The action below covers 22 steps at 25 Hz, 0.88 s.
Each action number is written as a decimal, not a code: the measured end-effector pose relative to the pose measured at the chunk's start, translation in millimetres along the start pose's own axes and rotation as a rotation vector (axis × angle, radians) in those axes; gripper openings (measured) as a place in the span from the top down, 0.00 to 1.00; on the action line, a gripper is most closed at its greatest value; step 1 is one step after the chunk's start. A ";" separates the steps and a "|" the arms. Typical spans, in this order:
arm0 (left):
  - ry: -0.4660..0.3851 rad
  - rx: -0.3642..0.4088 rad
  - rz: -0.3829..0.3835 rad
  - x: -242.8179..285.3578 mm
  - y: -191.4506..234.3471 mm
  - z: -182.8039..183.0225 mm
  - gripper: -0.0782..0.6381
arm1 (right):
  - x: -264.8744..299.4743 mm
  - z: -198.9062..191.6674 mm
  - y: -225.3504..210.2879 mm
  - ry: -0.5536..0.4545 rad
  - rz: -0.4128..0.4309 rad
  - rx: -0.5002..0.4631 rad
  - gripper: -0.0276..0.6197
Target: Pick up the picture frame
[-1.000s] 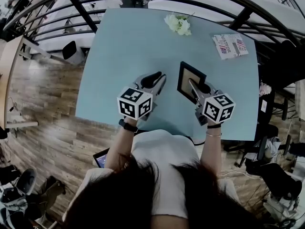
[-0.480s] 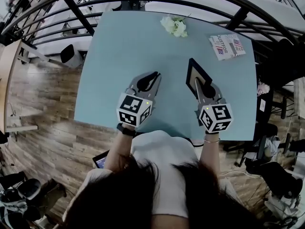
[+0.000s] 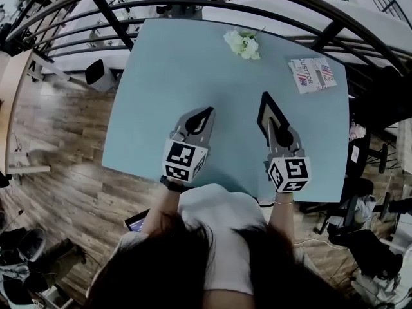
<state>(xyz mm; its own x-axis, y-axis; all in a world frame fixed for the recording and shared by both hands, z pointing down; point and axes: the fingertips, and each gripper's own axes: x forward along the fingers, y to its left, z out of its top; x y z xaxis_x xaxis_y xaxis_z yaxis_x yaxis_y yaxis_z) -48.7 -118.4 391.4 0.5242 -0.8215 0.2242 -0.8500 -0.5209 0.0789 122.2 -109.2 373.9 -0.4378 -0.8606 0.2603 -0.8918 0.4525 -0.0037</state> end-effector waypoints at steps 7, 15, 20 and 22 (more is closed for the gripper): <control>-0.014 -0.010 0.028 -5.1 20.1 4.5 0.81 | 12.3 8.0 8.3 -0.029 0.011 -0.015 0.94; -0.015 -0.014 0.031 -2.8 24.9 6.6 0.81 | 9.0 13.7 0.8 -0.049 -0.016 -0.011 0.94; -0.012 -0.008 0.024 2.3 23.7 8.6 0.81 | 9.0 11.9 -4.7 -0.044 -0.024 -0.005 0.94; -0.012 -0.008 0.021 3.5 24.9 9.1 0.81 | 10.8 12.1 -4.8 -0.043 -0.025 -0.004 0.94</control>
<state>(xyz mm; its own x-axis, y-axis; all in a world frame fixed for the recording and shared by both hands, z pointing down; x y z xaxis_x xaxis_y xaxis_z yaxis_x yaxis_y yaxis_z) -67.5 -136.4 385.3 0.5065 -0.8352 0.2143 -0.8613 -0.5014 0.0818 120.3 -123.5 365.1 -0.4196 -0.8809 0.2190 -0.9022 0.4313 0.0061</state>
